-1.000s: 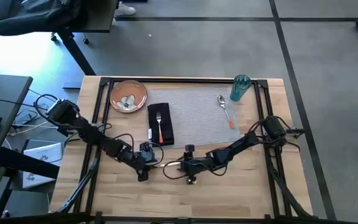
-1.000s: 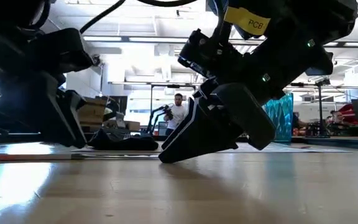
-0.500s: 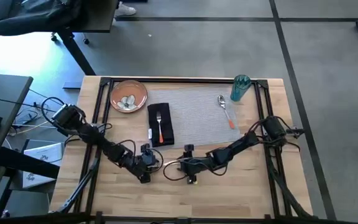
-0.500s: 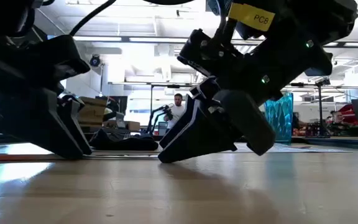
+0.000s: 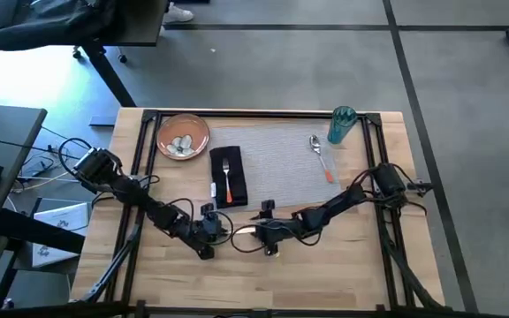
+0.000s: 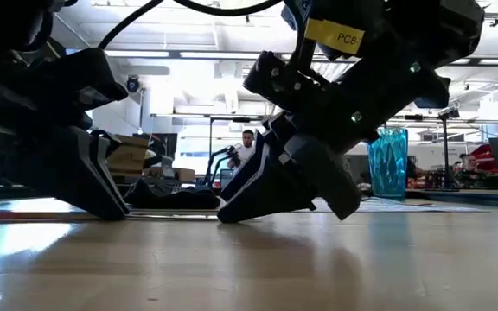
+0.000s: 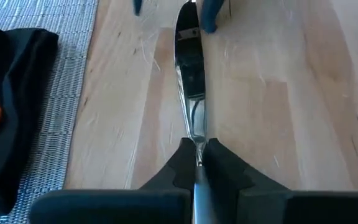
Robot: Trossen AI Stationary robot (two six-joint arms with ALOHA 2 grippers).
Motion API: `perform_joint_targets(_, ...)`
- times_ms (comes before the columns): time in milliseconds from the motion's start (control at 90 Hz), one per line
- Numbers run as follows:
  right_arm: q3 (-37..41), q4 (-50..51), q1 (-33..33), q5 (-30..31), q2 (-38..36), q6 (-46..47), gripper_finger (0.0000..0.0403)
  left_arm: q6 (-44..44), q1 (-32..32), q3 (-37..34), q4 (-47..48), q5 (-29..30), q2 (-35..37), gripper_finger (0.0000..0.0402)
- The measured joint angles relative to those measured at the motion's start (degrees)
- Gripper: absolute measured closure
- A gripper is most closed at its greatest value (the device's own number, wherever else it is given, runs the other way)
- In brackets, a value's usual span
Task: Set table place
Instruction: Put the orange table knife on the gray table mat beside the orange spoon
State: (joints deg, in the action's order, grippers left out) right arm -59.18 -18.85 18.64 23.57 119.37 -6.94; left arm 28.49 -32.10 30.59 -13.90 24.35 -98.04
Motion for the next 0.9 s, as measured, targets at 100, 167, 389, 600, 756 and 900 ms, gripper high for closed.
perform_joint_targets(100,0.0,0.09,-0.2,-1.12,-0.01,-0.63,0.0203,0.02,0.19,-0.07,-1.73,-1.39,-0.11,0.04)
perform_joint_targets(167,0.0,0.28,-0.21,-1.44,-0.01,-0.78,0.0208,0.02,0.42,-0.09,-3.61,-3.25,-0.2,0.0401)
perform_joint_targets(389,0.0,0.35,0.38,-0.15,0.0,-2.0,0.0246,1.52,1.52,-0.11,-6.14,-7.07,-0.22,0.0399)
perform_joint_targets(600,0.02,-0.03,0.34,-2.2,0.0,3.21,0.0267,2.76,1.77,-0.14,-6.56,-7.52,0.0,0.04)
perform_joint_targets(756,0.11,1.01,0.25,-3.54,-1.41,14.79,0.0268,2.95,1.52,-0.26,-5.59,-8.14,2.41,0.04)
perform_joint_targets(900,0.11,2.08,0.24,-6.49,-4.48,22.65,0.0268,2.76,1.51,1.0,-1.34,-8.09,5.53,0.04)
